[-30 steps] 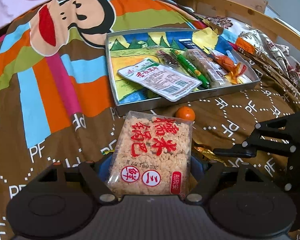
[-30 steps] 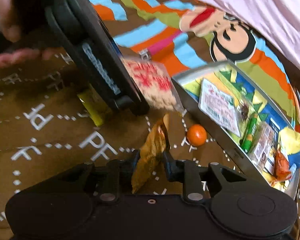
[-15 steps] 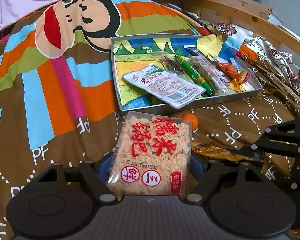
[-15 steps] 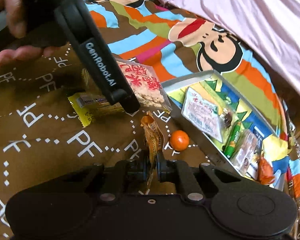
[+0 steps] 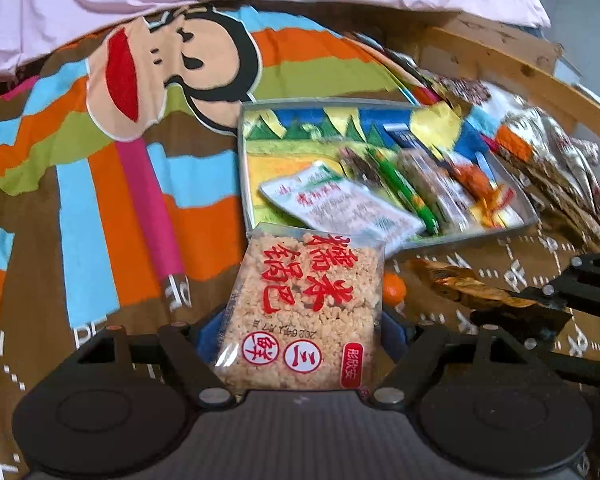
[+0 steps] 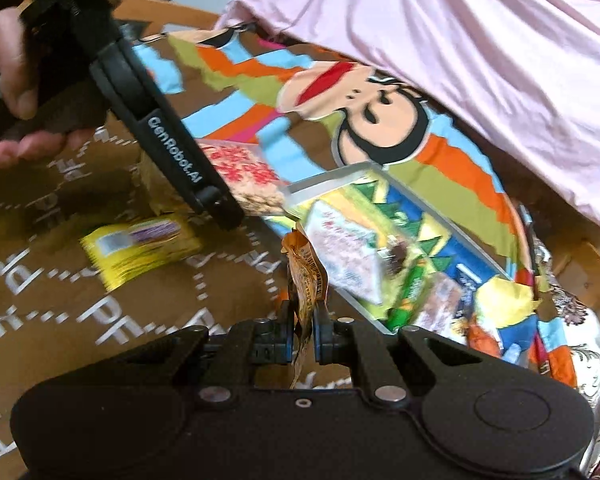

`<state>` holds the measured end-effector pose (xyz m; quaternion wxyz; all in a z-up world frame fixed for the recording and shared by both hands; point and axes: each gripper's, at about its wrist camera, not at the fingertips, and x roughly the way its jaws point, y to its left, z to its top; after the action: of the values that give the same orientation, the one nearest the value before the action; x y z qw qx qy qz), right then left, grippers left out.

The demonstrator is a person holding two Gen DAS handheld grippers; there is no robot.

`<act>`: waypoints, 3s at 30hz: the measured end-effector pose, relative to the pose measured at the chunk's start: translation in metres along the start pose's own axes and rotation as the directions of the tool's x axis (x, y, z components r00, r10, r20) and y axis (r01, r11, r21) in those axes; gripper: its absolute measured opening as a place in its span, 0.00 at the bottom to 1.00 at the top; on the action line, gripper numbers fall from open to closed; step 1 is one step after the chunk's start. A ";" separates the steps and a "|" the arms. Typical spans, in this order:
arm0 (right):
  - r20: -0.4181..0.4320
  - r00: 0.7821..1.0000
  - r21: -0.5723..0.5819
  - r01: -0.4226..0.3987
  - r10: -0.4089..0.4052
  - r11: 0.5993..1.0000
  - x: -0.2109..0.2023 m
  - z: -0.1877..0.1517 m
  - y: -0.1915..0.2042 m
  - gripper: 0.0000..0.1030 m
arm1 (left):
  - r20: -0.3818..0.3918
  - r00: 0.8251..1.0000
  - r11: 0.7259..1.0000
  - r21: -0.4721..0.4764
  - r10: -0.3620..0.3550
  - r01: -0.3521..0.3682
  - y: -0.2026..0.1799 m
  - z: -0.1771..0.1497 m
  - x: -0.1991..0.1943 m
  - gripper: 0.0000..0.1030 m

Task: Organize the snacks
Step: 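Carry both packets over the tray and lower them in with both tools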

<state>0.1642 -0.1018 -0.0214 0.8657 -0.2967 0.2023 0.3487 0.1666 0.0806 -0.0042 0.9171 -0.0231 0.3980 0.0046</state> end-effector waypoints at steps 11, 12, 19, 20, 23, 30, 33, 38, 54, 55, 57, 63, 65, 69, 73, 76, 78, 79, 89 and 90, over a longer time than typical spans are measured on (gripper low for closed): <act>-0.011 0.999 0.203 0.051 -0.050 0.978 0.047 0.027 -0.057 0.09 | 0.093 0.994 0.995 -0.088 0.064 -0.056 0.002 0.049 0.022 0.78; -0.013 0.999 0.217 0.048 -0.047 0.975 0.052 0.028 -0.060 0.09 | 0.100 0.993 0.994 -0.095 0.059 -0.049 0.002 0.052 0.025 0.78; -0.044 0.999 0.312 0.035 -0.023 0.950 0.088 0.026 -0.075 0.09 | 0.110 0.992 0.986 -0.160 0.065 -0.047 0.004 0.067 0.060 0.78; -0.048 0.999 0.320 0.033 -0.018 0.947 0.092 0.025 -0.077 0.09 | 0.108 0.992 0.985 -0.168 0.067 -0.049 0.004 0.069 0.066 0.78; -0.057 0.998 0.355 0.016 0.004 0.935 0.107 0.022 -0.084 0.10 | 0.109 0.991 0.982 -0.180 0.077 -0.057 0.003 0.072 0.081 0.78; -0.080 0.996 0.442 0.010 0.028 0.897 0.129 0.013 -0.103 0.16 | 0.103 0.991 0.980 -0.191 0.082 -0.061 -0.003 0.075 0.111 0.78; -0.090 0.995 0.452 0.011 0.033 0.892 0.134 0.008 -0.108 0.18 | 0.083 0.993 0.978 -0.200 0.078 -0.061 -0.006 0.072 0.124 0.78; -0.087 0.996 0.448 0.014 0.029 0.894 0.137 0.004 -0.110 0.21 | 0.072 0.994 0.981 -0.185 0.080 -0.066 -0.013 0.068 0.137 0.78; -0.075 0.990 0.421 0.140 -0.119 0.896 0.119 -0.004 -0.127 0.77 | 0.059 0.994 0.977 -0.199 0.091 -0.077 -0.017 0.071 0.142 0.85; -0.077 0.989 0.420 0.146 -0.125 0.896 0.118 -0.004 -0.128 0.78 | 0.064 0.994 0.977 -0.196 0.092 -0.078 -0.017 0.072 0.140 0.87; -0.082 0.987 0.416 0.162 -0.140 0.895 0.115 -0.004 -0.129 0.80 | 0.070 0.993 0.979 -0.189 0.092 -0.077 -0.019 0.073 0.136 0.89; -0.077 0.977 0.415 0.212 -0.198 0.885 0.101 -0.003 -0.133 0.96 | 0.074 0.993 0.980 -0.181 0.097 -0.082 -0.021 0.074 0.126 0.93; -0.080 0.974 0.422 0.228 -0.214 0.877 0.096 -0.002 -0.135 0.98 | 0.076 0.991 0.979 -0.182 0.108 -0.093 -0.021 0.074 0.122 0.95; -0.084 0.968 0.457 0.248 -0.236 0.854 0.083 0.000 -0.140 0.99 | 0.082 0.989 0.977 -0.186 0.123 -0.106 -0.019 0.077 0.110 0.96; -0.066 0.971 0.472 0.234 -0.230 0.850 0.068 0.006 -0.139 0.99 | 0.093 0.987 0.974 -0.197 0.133 -0.112 -0.014 0.080 0.094 0.99; -0.046 0.971 0.463 0.229 -0.234 0.856 0.054 0.013 -0.135 0.99 | 0.107 0.985 0.975 -0.194 0.133 -0.111 -0.011 0.081 0.079 0.99; -0.028 0.972 0.457 0.219 -0.232 0.862 0.044 0.017 -0.132 0.99 | 0.118 0.984 0.977 -0.186 0.132 -0.108 -0.009 0.081 0.068 0.99; -0.021 0.973 0.456 0.214 -0.230 0.864 0.039 0.019 -0.130 0.99 | 0.125 0.983 0.977 -0.182 0.133 -0.109 -0.008 0.081 0.062 0.99; 0.022 0.981 0.471 0.162 -0.195 0.867 -0.011 0.034 -0.111 0.99 | 0.213 0.966 0.975 -0.193 0.147 -0.106 0.006 0.064 -0.009 0.99; 0.022 0.981 0.473 0.160 -0.193 0.867 -0.015 0.034 -0.108 0.99 | 0.217 0.965 0.975 -0.194 0.147 -0.105 0.007 0.061 -0.015 0.99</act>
<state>0.2374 -0.1500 0.0525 0.9463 -0.0838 0.2227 0.2191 0.2011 0.0903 0.0482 0.9489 -0.0801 0.2875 0.1020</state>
